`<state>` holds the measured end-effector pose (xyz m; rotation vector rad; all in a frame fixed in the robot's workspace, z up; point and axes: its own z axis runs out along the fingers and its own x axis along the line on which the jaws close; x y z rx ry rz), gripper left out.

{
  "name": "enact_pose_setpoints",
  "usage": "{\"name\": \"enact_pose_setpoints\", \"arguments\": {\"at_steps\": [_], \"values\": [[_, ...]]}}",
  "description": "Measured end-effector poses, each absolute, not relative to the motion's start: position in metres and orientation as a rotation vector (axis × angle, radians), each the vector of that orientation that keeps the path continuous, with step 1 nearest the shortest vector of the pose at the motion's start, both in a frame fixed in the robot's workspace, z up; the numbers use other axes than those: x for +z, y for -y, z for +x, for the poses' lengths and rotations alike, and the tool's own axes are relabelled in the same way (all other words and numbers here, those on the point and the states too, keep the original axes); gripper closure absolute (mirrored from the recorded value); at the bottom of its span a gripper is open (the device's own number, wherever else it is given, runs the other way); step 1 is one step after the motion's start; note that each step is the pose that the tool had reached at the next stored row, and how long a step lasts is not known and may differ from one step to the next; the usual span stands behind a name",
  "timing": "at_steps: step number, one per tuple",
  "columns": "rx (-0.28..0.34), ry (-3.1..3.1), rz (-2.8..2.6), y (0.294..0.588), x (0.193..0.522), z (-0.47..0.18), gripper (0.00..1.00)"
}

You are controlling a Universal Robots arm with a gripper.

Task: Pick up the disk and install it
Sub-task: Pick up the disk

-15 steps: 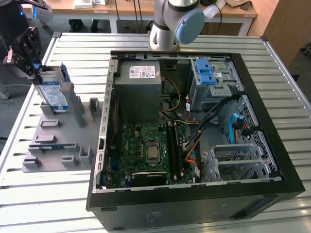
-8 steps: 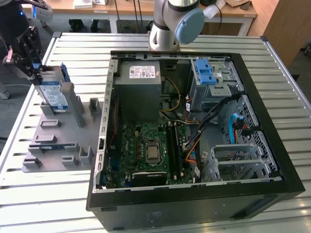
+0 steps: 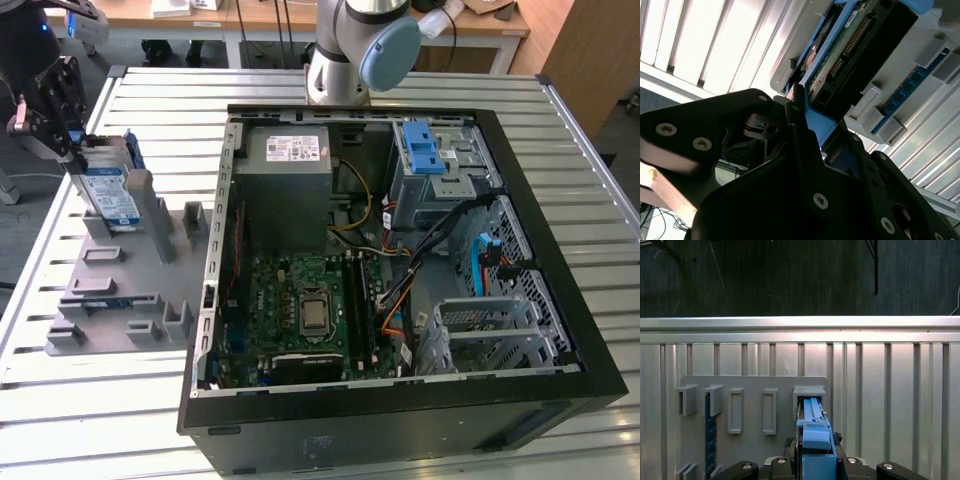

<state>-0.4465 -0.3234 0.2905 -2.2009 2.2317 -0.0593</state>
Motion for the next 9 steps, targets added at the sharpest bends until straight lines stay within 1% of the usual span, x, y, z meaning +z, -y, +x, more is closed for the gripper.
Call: {"name": "enact_pose_setpoints", "arguments": {"at_steps": [9], "values": [[-0.059,-2.228,-2.205,0.3234,0.2920,-0.4465,0.64]]}}
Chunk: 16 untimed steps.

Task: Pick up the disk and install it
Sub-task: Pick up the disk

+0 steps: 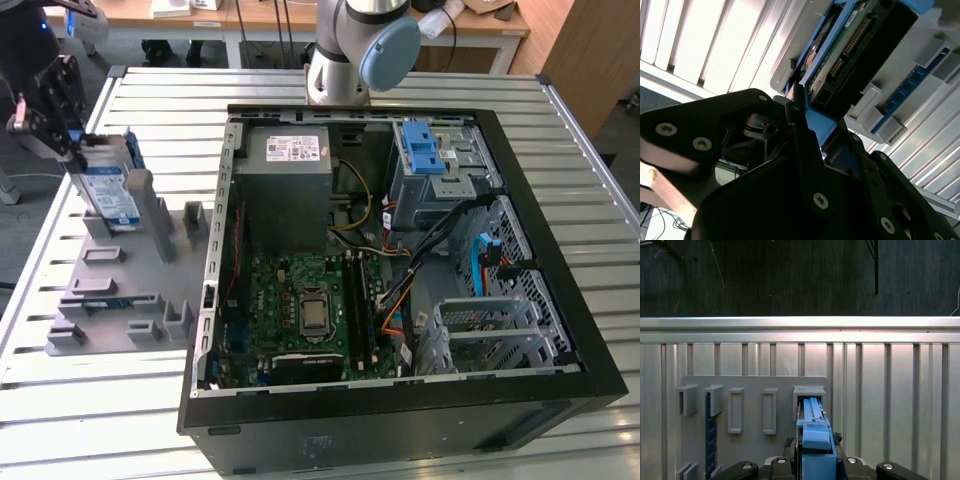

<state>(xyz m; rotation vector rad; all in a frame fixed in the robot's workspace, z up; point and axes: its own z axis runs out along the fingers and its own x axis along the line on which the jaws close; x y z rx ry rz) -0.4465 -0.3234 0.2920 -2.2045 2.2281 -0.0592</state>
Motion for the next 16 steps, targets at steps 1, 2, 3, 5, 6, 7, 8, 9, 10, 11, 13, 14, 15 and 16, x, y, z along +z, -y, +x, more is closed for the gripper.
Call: {"name": "enact_pose_setpoints", "arguments": {"at_steps": [1,2,3,5,6,7,8,9,10,11,13,14,15,16], "values": [[-0.059,-2.228,-2.204,0.3234,0.2927,-0.4465,0.64],[-0.059,-2.228,-2.204,0.3234,0.2933,-0.4465,0.64],[-0.059,-2.228,-2.205,0.3234,0.2940,-0.4465,0.64],[-0.059,-2.228,-2.204,0.3234,0.2943,-0.4465,0.64],[-0.059,-2.228,-2.204,0.3234,0.2944,-0.4464,0.64],[-0.059,-2.228,-2.204,0.3234,0.2944,-0.4464,0.64],[-0.059,-2.228,-2.204,0.3234,0.2945,-0.4465,0.64],[-0.059,-2.228,-2.204,0.3234,0.2946,-0.4465,0.64],[-0.059,-2.228,-2.204,0.3234,0.2947,-0.4465,0.64],[-0.059,-2.228,-2.205,0.3234,0.2948,-0.4465,0.64],[-0.059,-2.228,-2.205,0.3234,0.2944,-0.4465,0.56],[-0.059,-2.228,-2.205,0.3234,0.2937,-0.4465,0.56],[-0.059,-2.228,-2.205,0.3234,0.2931,-0.4465,0.56],[-0.059,-2.228,-2.205,0.3234,0.2927,-0.4465,0.56]]}}
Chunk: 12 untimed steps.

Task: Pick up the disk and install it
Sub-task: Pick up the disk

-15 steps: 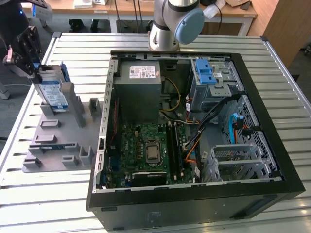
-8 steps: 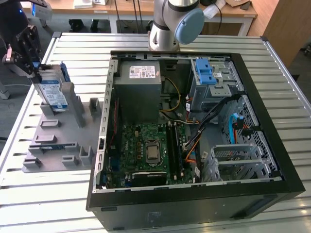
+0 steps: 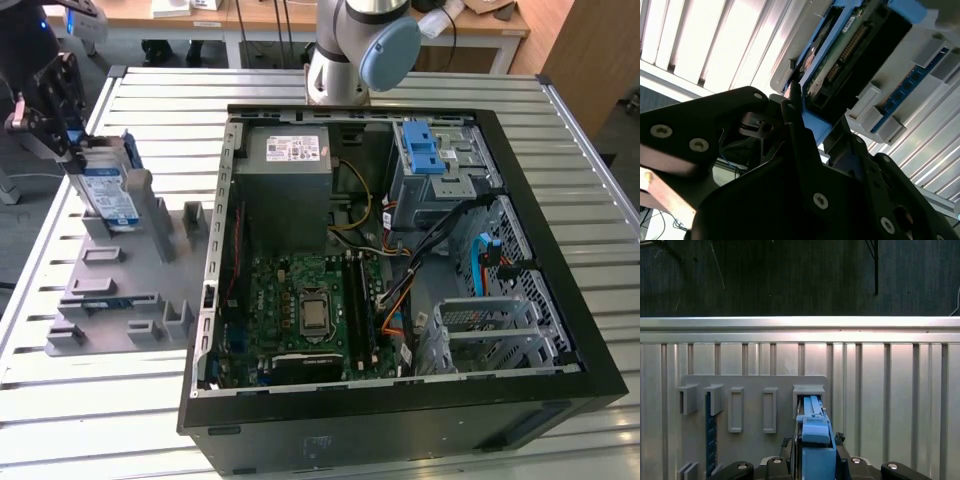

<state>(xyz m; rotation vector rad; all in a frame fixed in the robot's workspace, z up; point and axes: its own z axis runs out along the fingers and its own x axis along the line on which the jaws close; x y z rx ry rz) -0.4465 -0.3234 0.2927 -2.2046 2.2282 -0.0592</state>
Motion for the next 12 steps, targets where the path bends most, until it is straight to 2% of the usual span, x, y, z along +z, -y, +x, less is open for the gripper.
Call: {"name": "enact_pose_setpoints", "arguments": {"at_steps": [6,7,12], "values": [[-0.059,-2.228,-2.204,0.3234,0.2922,-0.4465,0.58],[-0.059,-2.228,-2.205,0.3234,0.2923,-0.4465,0.64],[-0.059,-2.228,-2.205,0.3234,0.2922,-0.4465,0.64]]}}
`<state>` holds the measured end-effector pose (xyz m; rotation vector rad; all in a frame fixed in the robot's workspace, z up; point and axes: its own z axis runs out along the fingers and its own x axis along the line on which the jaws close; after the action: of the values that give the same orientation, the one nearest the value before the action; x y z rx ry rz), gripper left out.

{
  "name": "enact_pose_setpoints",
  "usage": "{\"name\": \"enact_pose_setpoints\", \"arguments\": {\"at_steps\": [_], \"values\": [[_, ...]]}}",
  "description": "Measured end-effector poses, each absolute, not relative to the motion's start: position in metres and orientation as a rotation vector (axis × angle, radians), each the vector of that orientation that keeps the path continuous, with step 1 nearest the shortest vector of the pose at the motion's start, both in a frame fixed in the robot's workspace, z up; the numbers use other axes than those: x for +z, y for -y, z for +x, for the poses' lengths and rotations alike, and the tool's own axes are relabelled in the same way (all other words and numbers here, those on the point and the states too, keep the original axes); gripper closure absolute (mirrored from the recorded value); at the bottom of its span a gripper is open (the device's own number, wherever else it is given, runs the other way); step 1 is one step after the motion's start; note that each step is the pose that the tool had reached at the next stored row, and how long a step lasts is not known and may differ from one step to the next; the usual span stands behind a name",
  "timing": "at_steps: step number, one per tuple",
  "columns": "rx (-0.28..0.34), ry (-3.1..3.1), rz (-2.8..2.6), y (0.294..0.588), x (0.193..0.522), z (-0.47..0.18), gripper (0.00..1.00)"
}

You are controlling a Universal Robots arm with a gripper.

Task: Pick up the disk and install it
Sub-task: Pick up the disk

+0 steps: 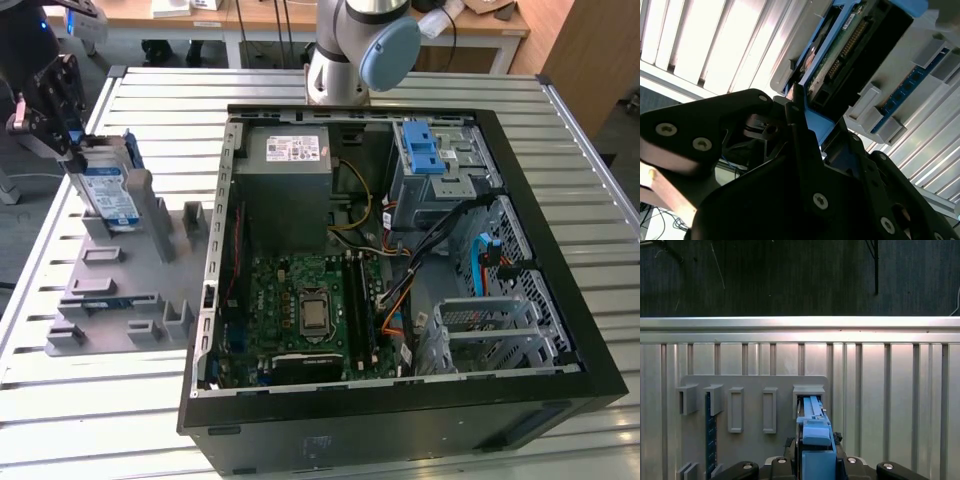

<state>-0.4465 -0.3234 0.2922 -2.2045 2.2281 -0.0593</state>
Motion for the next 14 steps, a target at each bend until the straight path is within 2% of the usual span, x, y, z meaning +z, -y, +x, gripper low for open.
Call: {"name": "enact_pose_setpoints", "arguments": {"at_steps": [14], "values": [[-0.059,-2.228,-2.204,0.323,0.303,-0.446,0.64]]}}
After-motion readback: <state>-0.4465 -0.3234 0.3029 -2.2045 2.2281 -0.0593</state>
